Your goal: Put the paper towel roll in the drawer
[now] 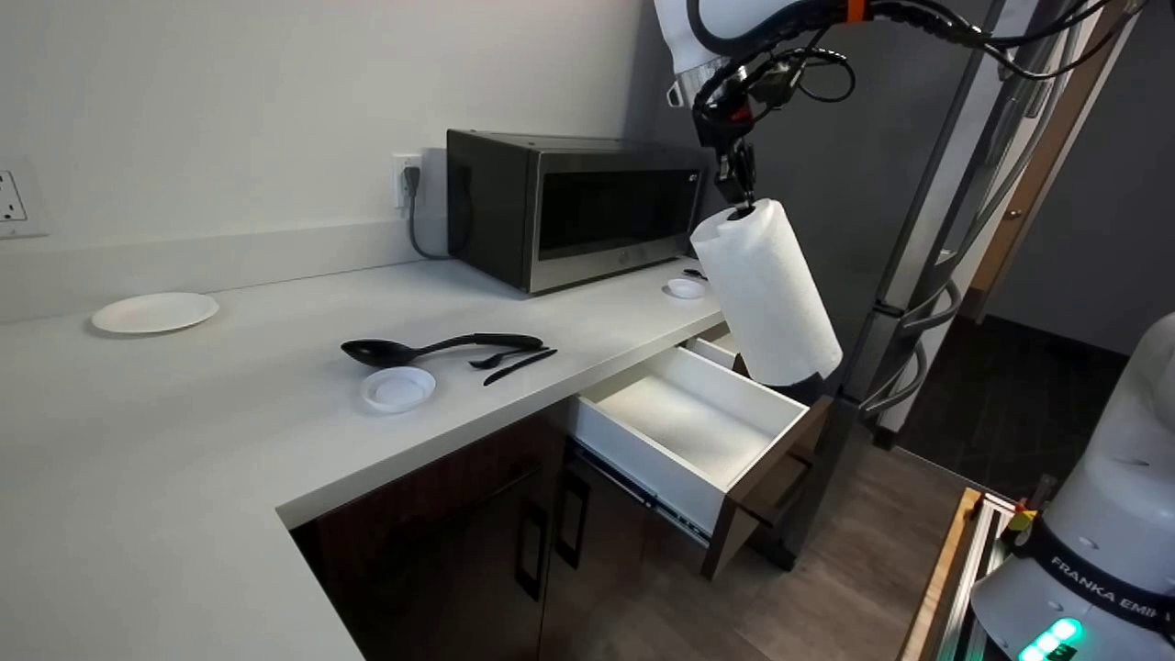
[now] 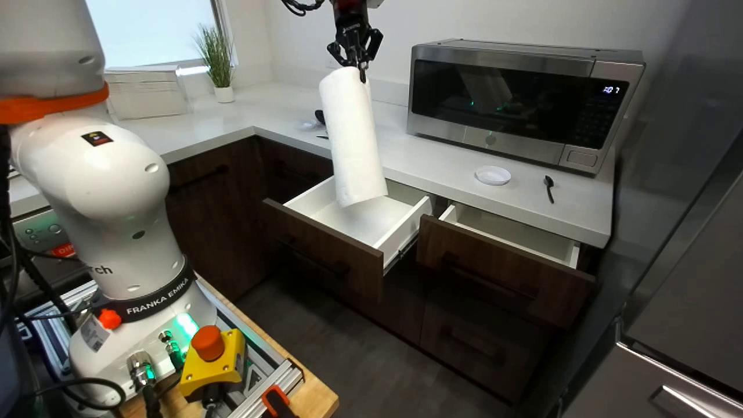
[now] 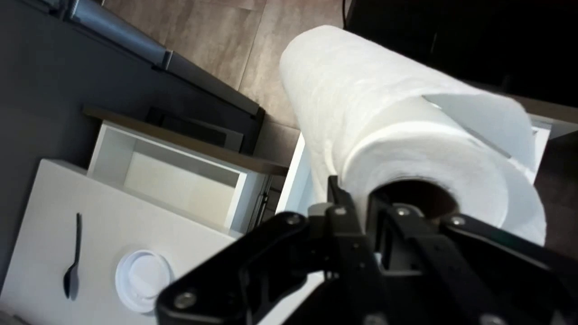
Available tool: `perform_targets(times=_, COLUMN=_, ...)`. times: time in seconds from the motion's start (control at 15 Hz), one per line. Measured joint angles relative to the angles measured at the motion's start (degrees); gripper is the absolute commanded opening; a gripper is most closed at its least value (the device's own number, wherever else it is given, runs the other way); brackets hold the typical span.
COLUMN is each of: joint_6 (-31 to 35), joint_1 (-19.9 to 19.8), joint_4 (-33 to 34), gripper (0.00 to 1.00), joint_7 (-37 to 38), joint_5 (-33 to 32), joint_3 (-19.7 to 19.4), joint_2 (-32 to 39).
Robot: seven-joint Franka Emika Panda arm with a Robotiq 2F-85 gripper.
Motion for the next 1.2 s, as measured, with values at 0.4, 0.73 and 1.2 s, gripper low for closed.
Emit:
perform_targets(times=0.4, joint_6=5.8, joint_1=1.9, joint_4=-1.3, gripper=0.03, joint_7=2.1, joint_5=-4.4, joint_3=1.2, joint_2=4.9)
perform_targets(times=0.73, joint_6=6.0, joint_1=3.5, joint_4=-2.0, gripper=0.03, joint_7=4.2, joint_5=-4.4, joint_3=1.8, joint_2=7.8)
perform_targets(times=1.2, joint_6=10.8, joint_1=4.2, joint_4=-4.9, gripper=0.03, joint_7=6.7, joint_5=-5.5, joint_3=1.8, joint_2=9.9)
